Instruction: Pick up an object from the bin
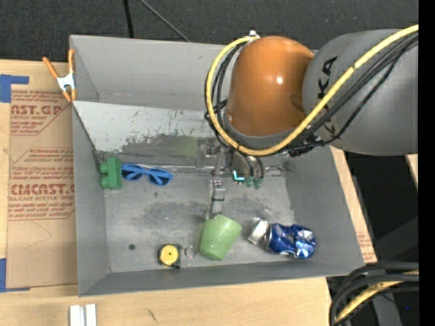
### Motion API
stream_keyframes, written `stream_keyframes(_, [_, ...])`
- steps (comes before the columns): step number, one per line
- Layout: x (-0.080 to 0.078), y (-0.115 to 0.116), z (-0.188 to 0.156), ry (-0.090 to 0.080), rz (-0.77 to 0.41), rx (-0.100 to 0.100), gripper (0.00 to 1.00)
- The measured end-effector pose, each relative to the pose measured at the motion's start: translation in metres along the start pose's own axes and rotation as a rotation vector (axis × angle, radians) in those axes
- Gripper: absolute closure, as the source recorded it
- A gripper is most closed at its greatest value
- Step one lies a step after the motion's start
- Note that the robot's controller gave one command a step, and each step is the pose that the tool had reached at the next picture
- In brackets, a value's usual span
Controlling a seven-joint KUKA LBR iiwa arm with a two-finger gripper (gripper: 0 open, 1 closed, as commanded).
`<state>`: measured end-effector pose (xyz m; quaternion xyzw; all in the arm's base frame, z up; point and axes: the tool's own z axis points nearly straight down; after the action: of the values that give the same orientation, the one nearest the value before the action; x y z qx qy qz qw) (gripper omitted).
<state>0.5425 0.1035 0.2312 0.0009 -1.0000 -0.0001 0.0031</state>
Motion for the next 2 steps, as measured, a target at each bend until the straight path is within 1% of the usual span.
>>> stream_keyframes(1, [0.054, -0.051, 0.162, -0.015, -0.526, 0.002, 0.0])
stream_keyframes(2, [0.021, -0.057, 0.13, -0.011, -0.528, 0.002, 0.0])
